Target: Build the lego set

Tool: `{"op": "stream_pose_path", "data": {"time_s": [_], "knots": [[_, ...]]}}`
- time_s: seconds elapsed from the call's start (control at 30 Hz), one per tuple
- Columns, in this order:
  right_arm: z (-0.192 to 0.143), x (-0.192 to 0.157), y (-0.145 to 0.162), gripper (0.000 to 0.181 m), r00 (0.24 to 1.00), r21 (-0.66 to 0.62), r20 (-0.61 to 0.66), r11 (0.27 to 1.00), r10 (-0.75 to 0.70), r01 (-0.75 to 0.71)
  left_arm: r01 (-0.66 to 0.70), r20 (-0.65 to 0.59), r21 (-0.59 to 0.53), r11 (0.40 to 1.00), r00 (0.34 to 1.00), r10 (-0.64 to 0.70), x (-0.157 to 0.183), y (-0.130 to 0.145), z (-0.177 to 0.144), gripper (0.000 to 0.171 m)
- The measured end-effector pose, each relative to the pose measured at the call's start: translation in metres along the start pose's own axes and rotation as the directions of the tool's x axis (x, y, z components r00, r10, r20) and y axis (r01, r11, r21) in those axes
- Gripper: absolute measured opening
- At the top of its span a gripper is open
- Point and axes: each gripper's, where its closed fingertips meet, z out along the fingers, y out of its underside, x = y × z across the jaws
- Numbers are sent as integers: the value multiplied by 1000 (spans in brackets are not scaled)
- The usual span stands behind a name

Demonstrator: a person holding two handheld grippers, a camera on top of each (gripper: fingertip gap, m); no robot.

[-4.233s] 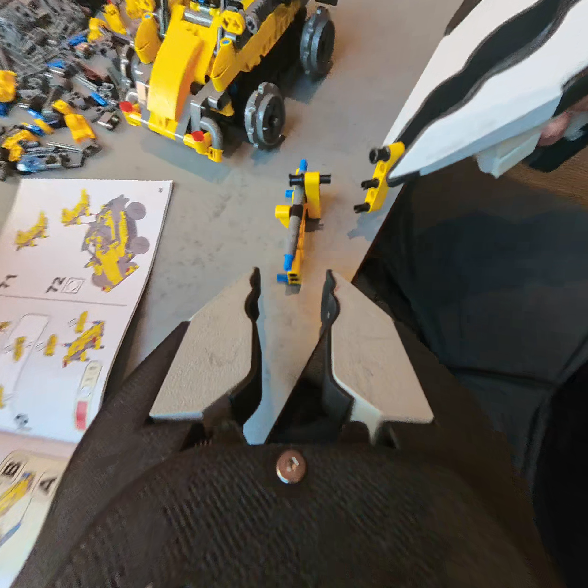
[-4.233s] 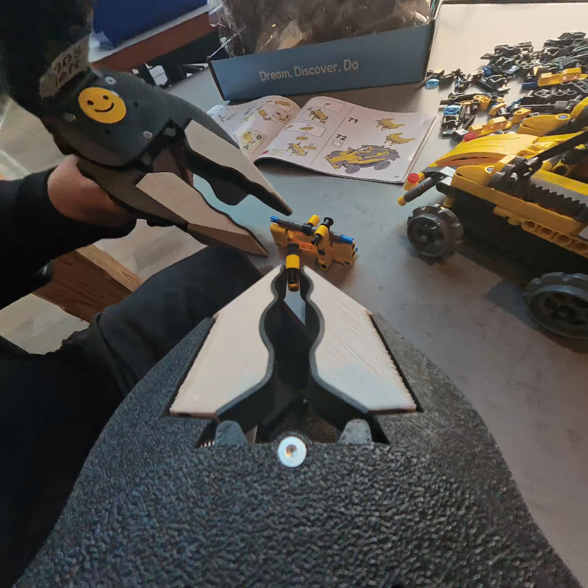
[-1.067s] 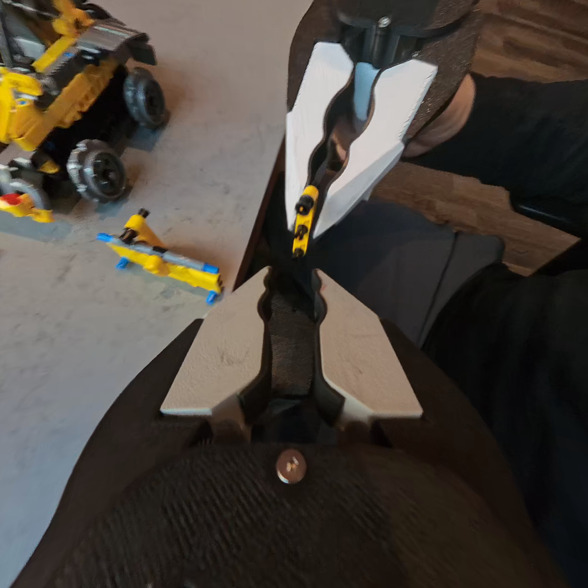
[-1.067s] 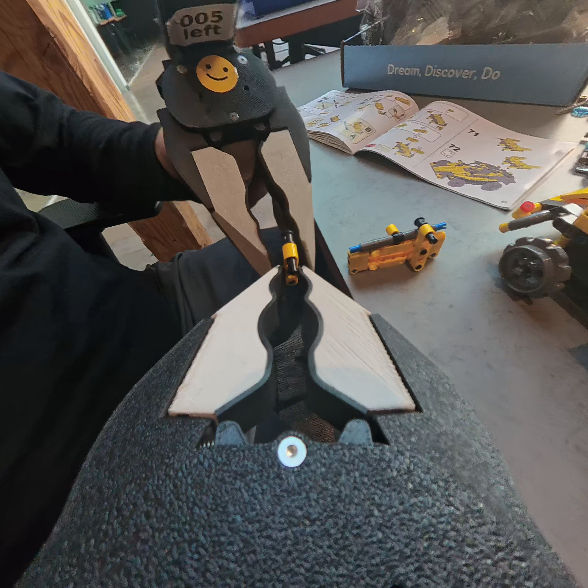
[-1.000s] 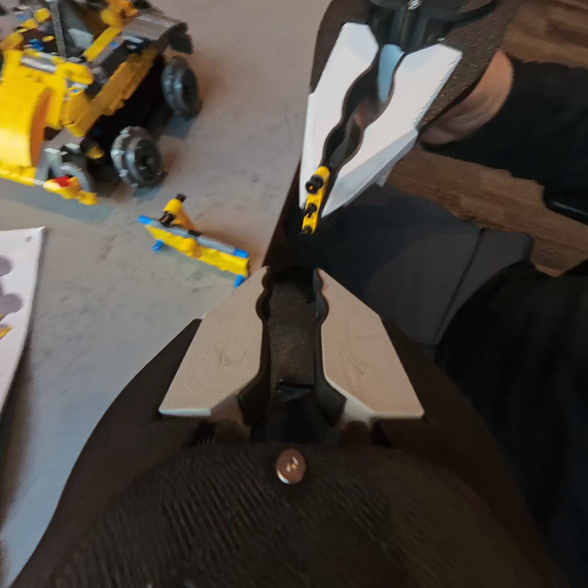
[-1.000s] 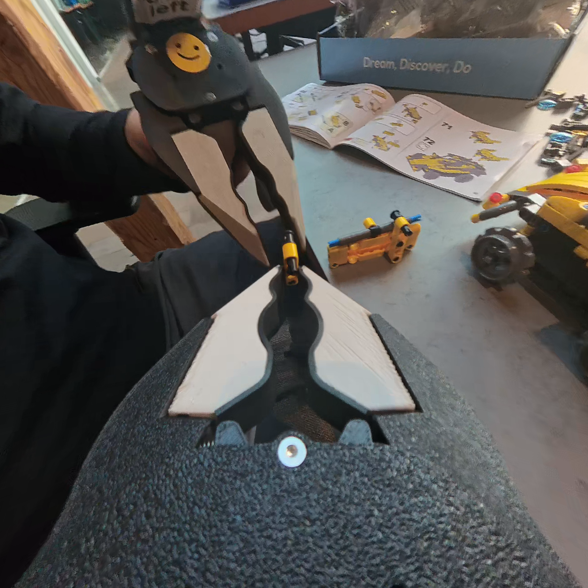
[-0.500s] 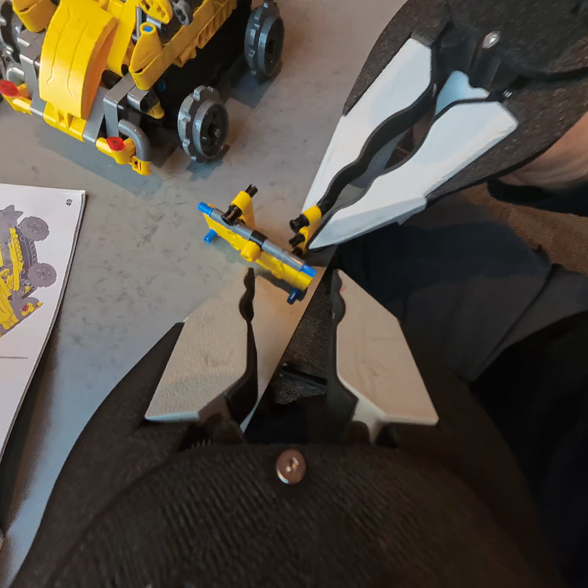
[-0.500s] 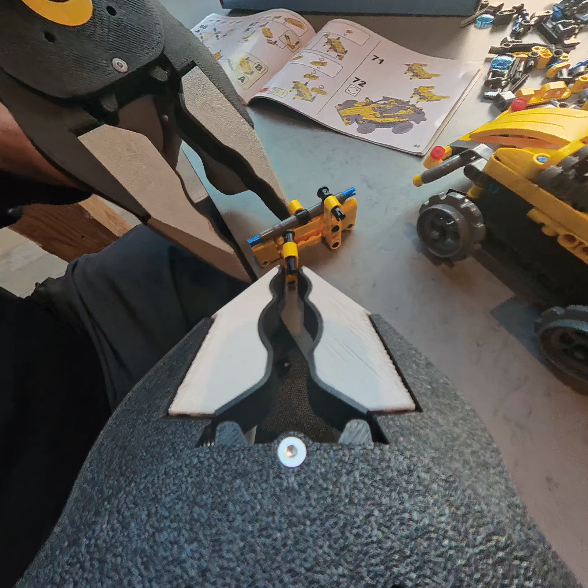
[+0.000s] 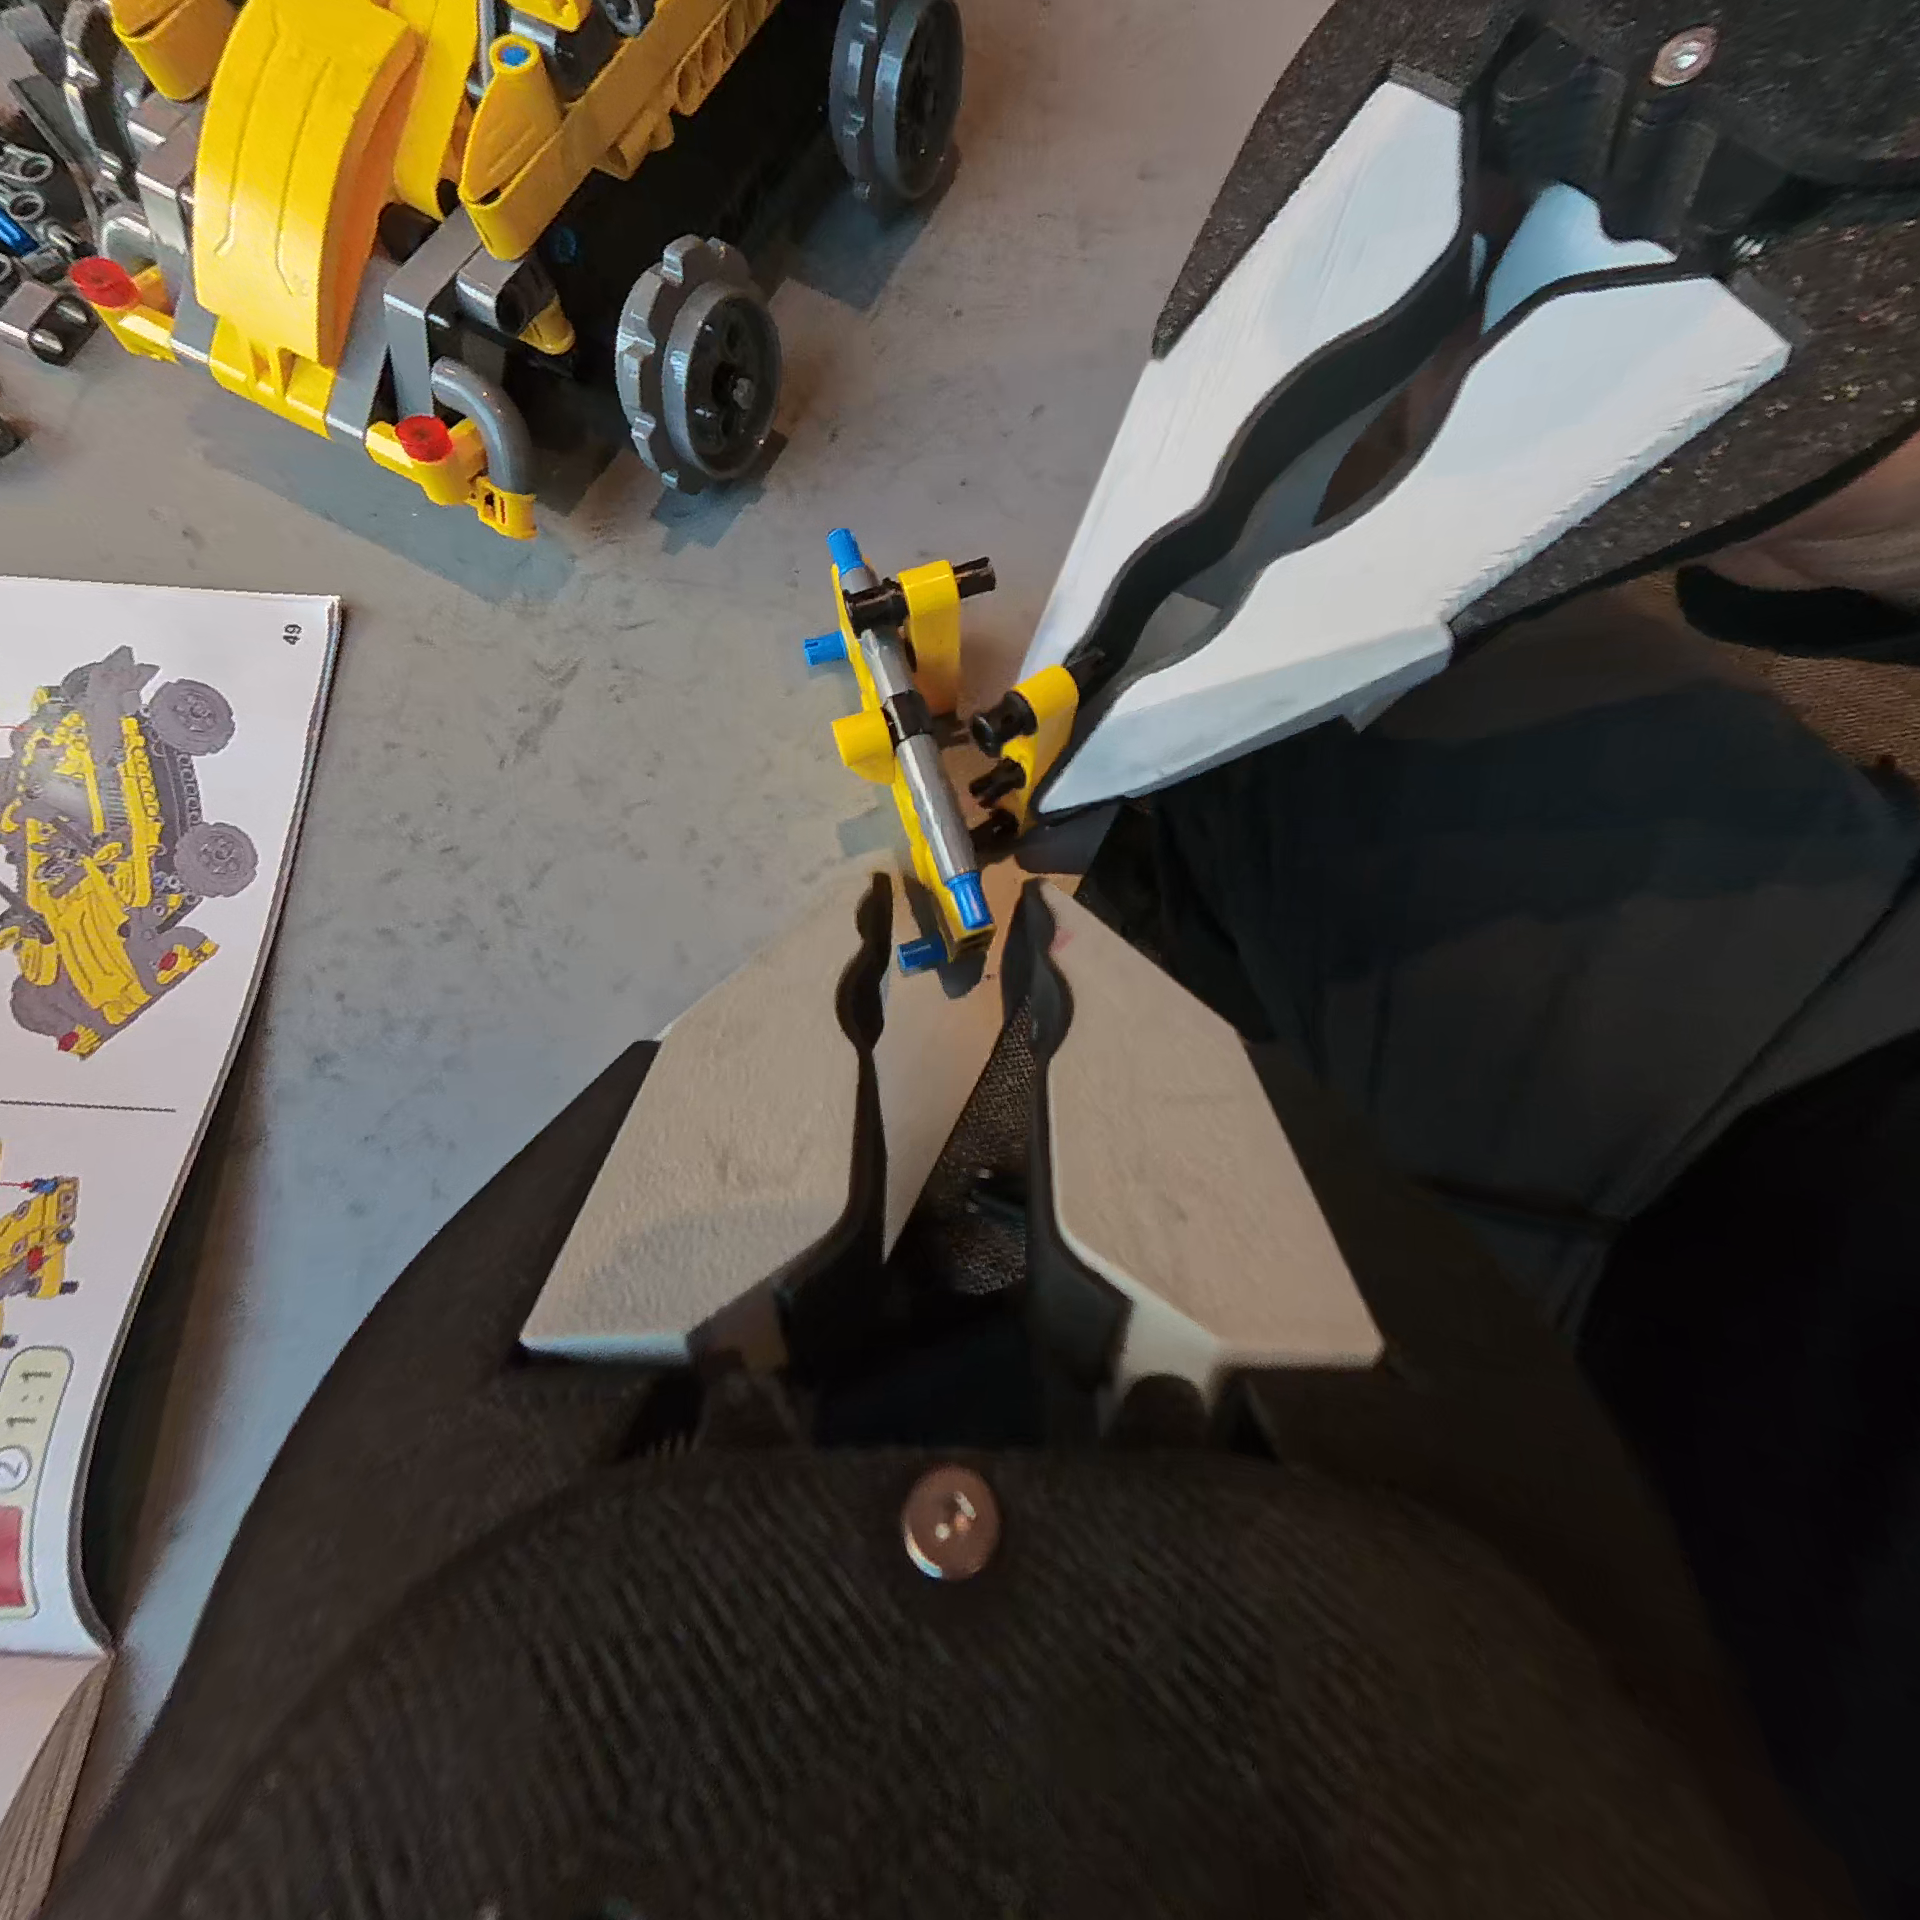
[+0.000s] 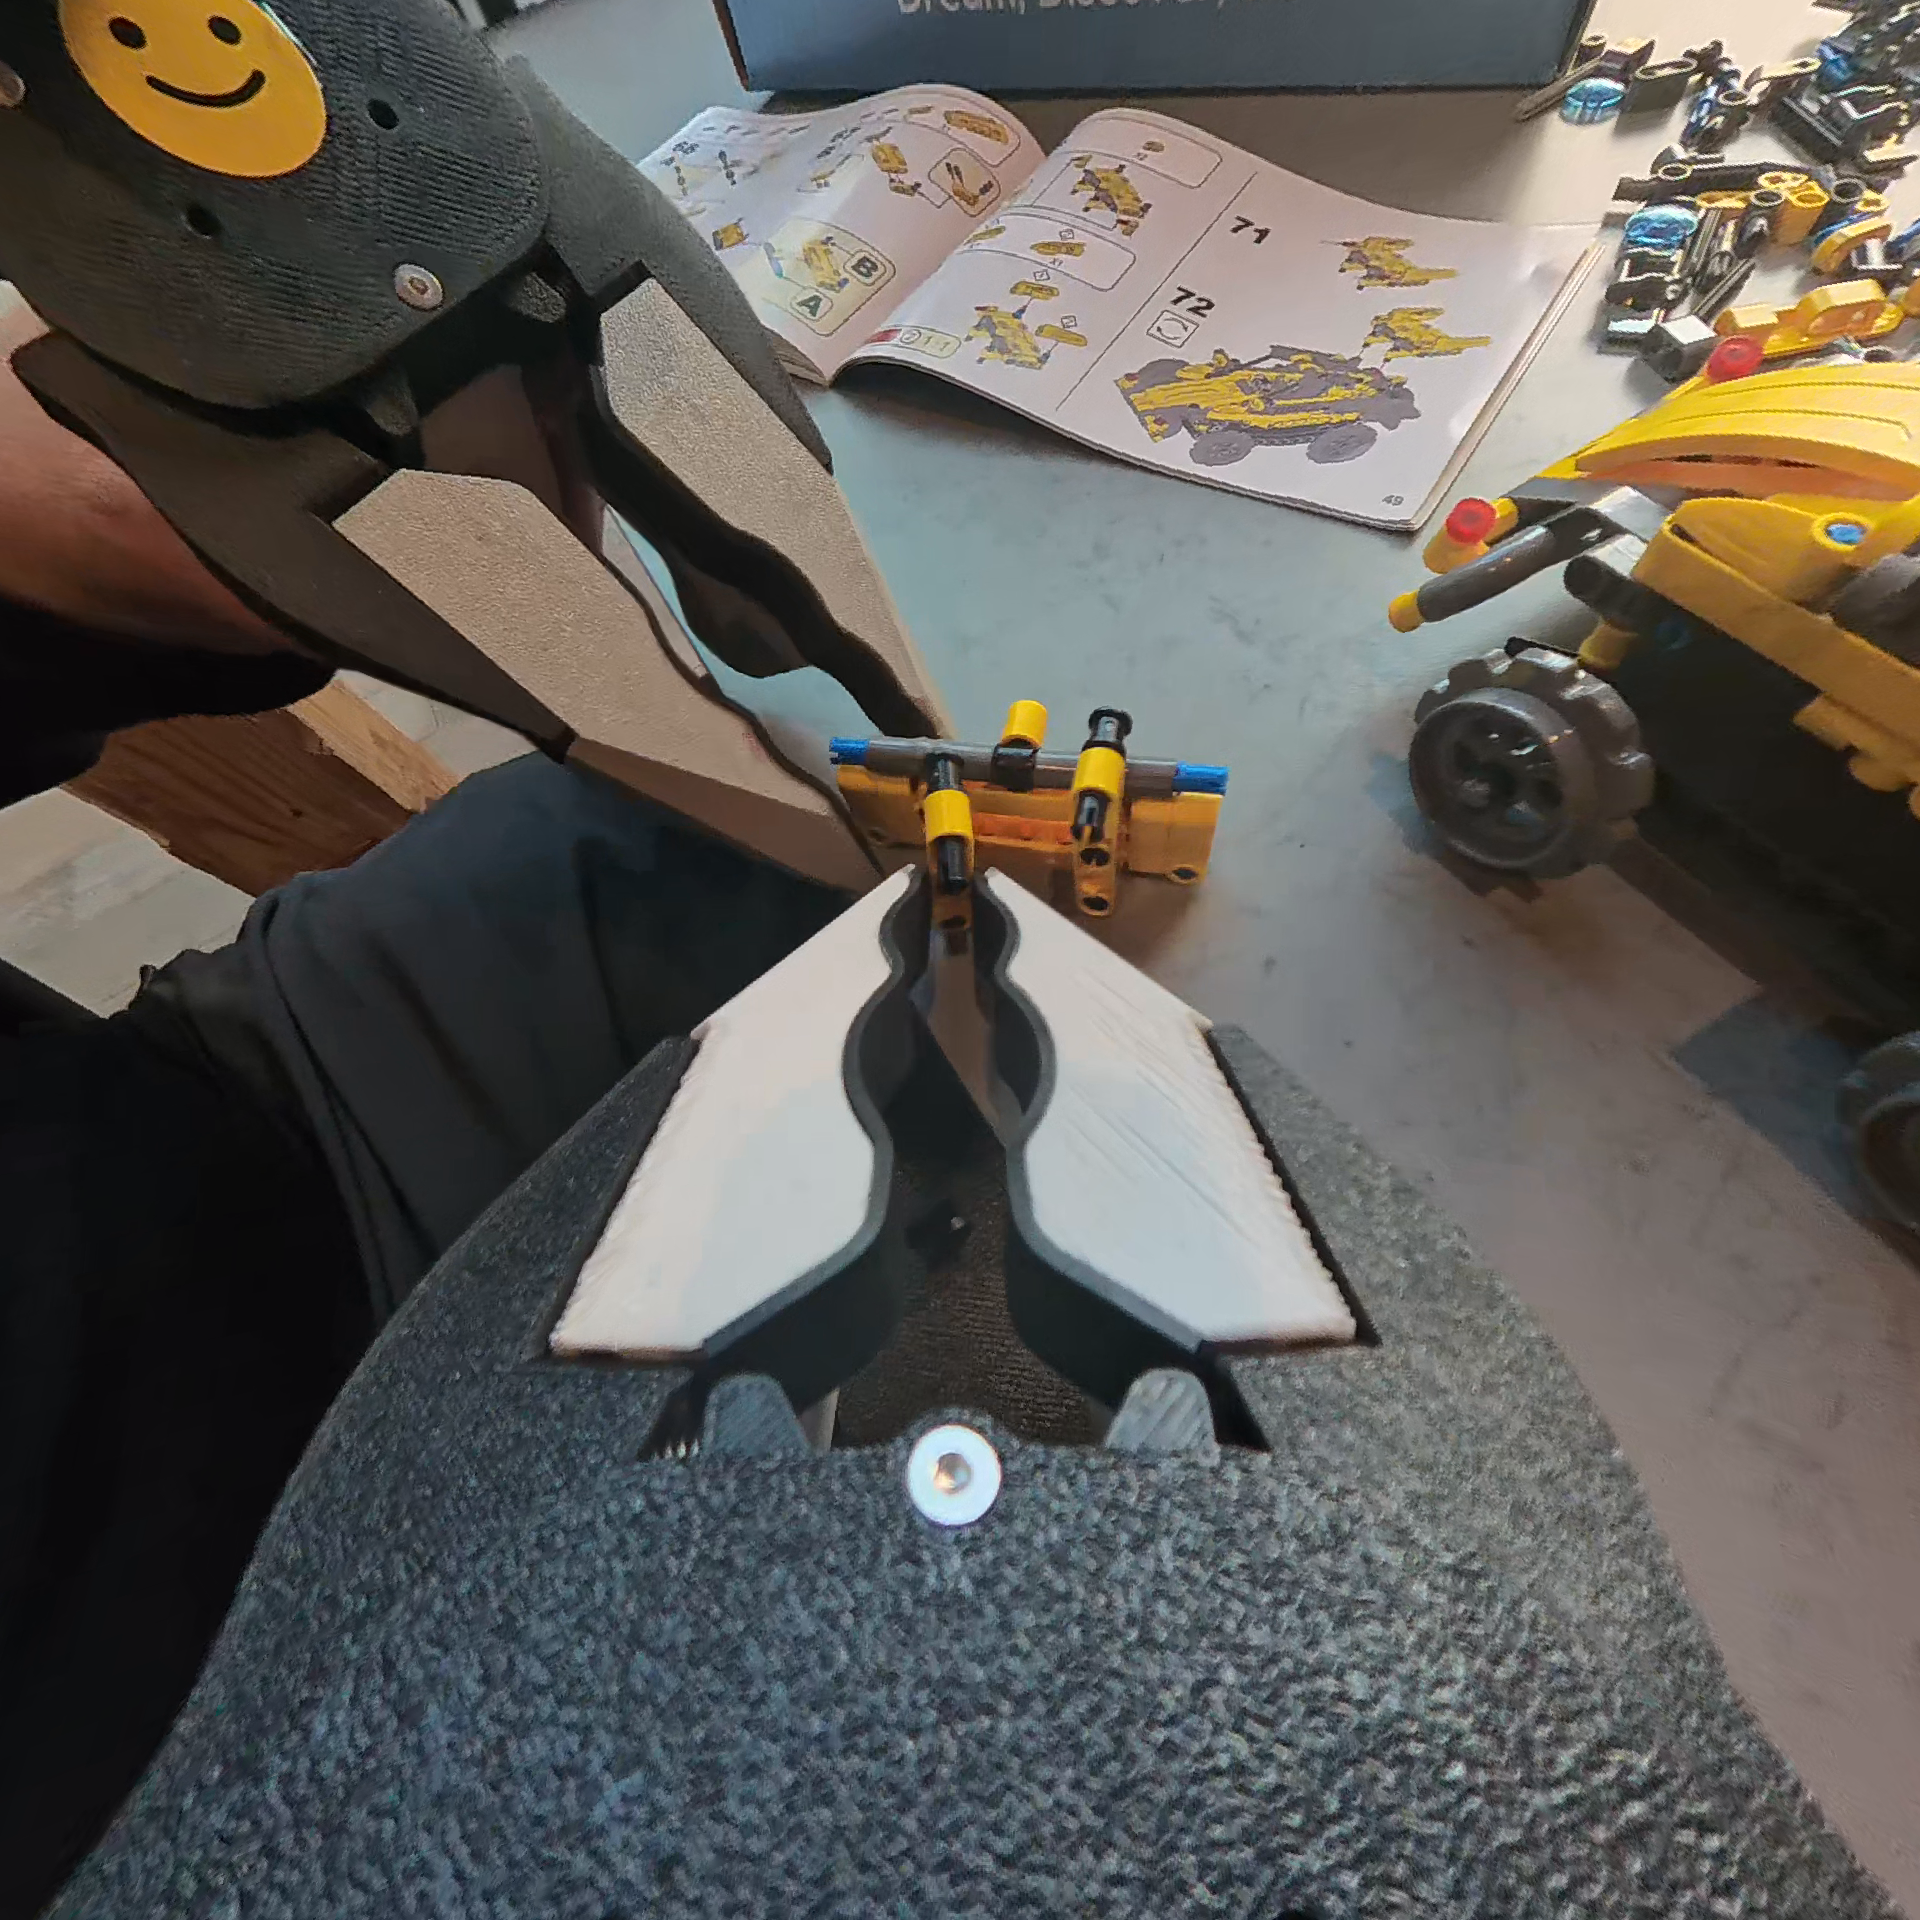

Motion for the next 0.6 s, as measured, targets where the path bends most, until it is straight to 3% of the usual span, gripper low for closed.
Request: {"op": "stream_pose_path", "data": {"time_s": [0.17, 0.6], "knots": [[3, -1, -1, 7, 1000, 4, -13, 1000, 3, -3, -24, 7, -5, 1000, 1000, 24, -1, 1, 0, 8], [5, 1, -4, 7, 992, 75, -120, 997, 28, -19, -5, 49, 18, 1000, 999, 4, -4, 0, 1, 7]]}}
